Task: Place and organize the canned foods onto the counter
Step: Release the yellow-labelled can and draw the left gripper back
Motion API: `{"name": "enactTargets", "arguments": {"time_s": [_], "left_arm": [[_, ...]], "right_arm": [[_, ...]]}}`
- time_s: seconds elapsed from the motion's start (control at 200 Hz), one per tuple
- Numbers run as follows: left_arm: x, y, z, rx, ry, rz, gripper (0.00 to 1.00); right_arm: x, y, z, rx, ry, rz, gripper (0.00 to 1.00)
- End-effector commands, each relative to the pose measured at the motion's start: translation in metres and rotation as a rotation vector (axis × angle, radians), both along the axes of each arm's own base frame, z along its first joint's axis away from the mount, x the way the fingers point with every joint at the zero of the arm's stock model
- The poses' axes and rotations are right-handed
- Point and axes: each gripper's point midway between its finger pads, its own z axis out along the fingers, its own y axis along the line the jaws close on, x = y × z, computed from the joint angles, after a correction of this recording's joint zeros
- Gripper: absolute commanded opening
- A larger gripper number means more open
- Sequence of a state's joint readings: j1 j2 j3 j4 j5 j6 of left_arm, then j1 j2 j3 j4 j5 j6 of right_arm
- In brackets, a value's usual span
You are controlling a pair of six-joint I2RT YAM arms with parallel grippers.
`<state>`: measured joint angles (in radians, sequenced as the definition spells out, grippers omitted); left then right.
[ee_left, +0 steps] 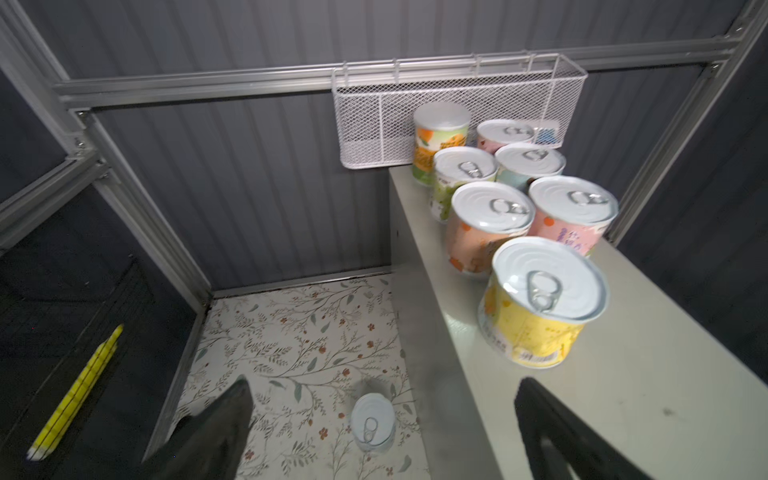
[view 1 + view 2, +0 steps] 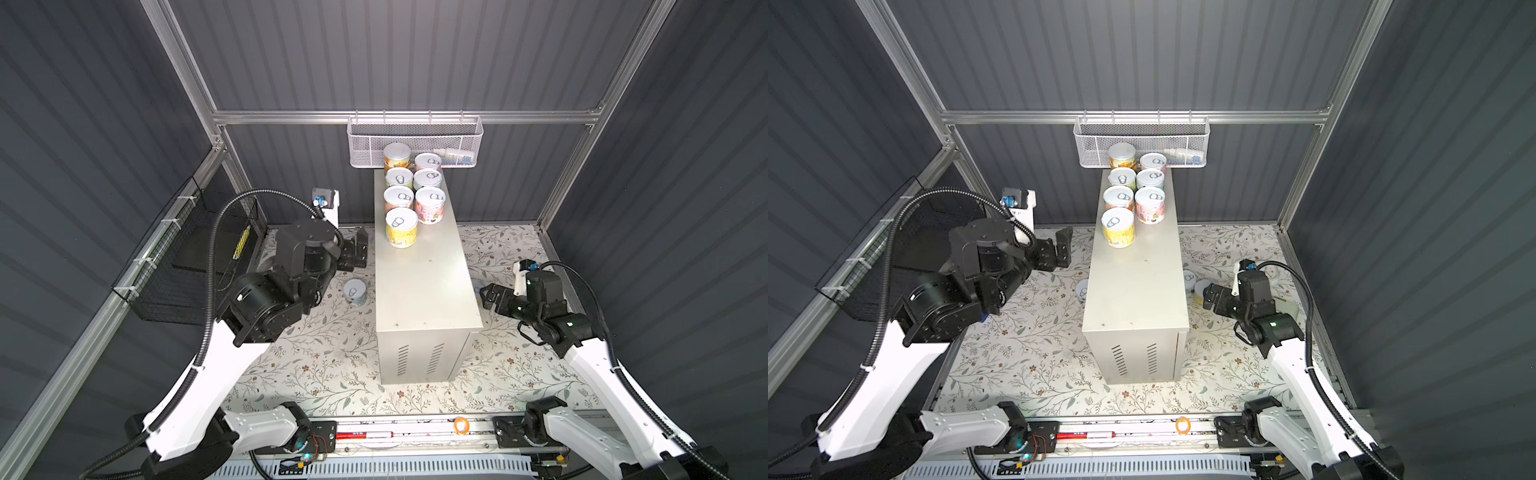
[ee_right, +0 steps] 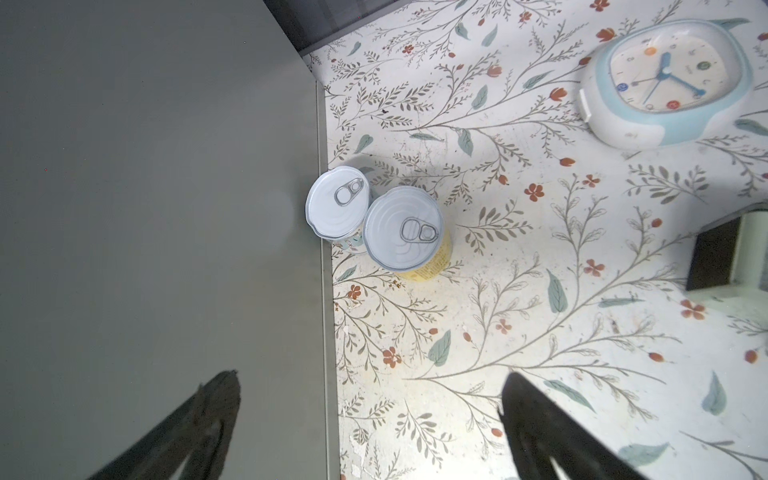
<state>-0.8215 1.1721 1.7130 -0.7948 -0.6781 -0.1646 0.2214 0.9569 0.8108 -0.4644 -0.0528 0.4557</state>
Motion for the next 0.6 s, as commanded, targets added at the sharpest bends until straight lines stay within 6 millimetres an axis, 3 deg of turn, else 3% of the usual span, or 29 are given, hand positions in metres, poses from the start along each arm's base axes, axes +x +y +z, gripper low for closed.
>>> {"name": "enactTargets", "arguments": {"time_s": [0.0, 0.135, 0.155, 0.22, 0.285, 0.595], "left_arm": [[0.01, 0.017, -0.032, 0.004, 0.033, 0.121, 0.99], [0.024, 0.037, -0.073, -0.113, 0.12, 0.138, 0.99], [0.028, 0.04, -0.092, -0.116, 0.159, 0.142, 0.99], [0.034, 0.044, -0.112, -0.151, 0.192, 0.142, 0.99], [0.038, 0.039, -0.126, -0.167, 0.204, 0.122, 0.99], [0.071, 0.015, -0.188, -0.194, 0.3, 0.08, 0.99]], "right_arm": [[0.012, 0.0, 0.011, -0.018, -0.022, 0.001, 0.99], [0.022, 0.002, 0.004, -0.029, 0.0, 0.008, 0.99], [0.023, 0.002, 0.002, -0.031, 0.004, 0.009, 0.99], [0.028, 0.002, -0.002, -0.045, 0.017, 0.009, 0.99], [0.033, 0.002, 0.0, -0.052, 0.013, 0.008, 0.99], [0.06, 0.001, -0.032, -0.11, 0.099, -0.012, 0.99]]}}
